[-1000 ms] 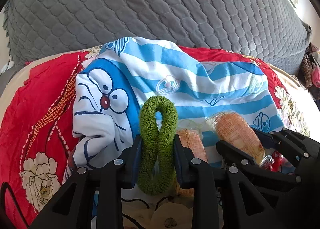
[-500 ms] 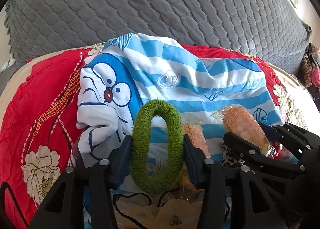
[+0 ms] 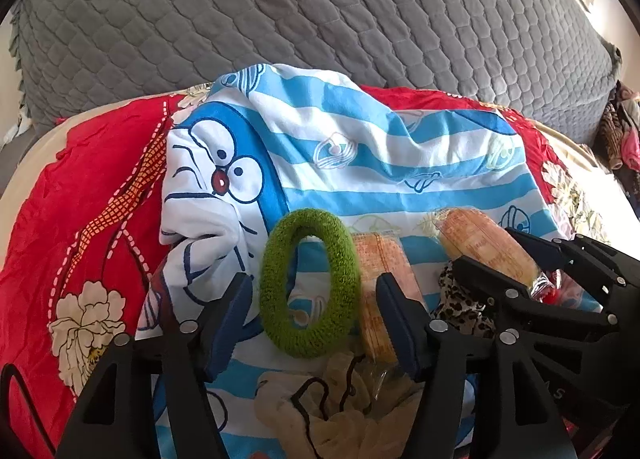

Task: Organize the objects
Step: 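Lower scrunchie and snack bar onto the striped shirt and open both grippers, then withdraw both open grippers back from the tray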

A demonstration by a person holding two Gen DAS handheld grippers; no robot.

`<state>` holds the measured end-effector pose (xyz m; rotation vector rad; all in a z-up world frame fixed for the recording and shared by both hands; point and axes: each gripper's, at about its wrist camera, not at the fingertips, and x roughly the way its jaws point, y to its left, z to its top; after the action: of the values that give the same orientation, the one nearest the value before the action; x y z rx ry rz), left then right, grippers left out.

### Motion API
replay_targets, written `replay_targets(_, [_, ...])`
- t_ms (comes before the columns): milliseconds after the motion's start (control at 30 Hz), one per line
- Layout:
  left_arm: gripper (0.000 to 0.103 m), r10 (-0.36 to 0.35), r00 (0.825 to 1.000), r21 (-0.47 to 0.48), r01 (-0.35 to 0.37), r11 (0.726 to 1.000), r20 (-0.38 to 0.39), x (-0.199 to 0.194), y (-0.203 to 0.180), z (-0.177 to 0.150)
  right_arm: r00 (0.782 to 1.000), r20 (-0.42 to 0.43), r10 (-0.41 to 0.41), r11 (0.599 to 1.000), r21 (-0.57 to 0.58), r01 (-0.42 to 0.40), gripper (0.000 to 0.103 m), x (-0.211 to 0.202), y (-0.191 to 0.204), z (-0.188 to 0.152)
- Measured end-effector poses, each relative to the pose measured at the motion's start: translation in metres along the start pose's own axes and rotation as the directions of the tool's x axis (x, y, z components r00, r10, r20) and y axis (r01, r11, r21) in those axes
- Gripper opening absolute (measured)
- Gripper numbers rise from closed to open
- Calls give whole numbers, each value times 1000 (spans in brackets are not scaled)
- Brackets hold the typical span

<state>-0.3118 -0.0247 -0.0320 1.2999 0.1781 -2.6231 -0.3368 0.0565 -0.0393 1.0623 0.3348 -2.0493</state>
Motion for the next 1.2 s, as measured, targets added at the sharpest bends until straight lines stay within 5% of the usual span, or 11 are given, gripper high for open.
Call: replay_targets(1200, [78, 26, 999, -23, -26, 999, 21, -34, -4, -10, 1000, 28, -4, 999, 32, 3, 70, -34, -5, -13])
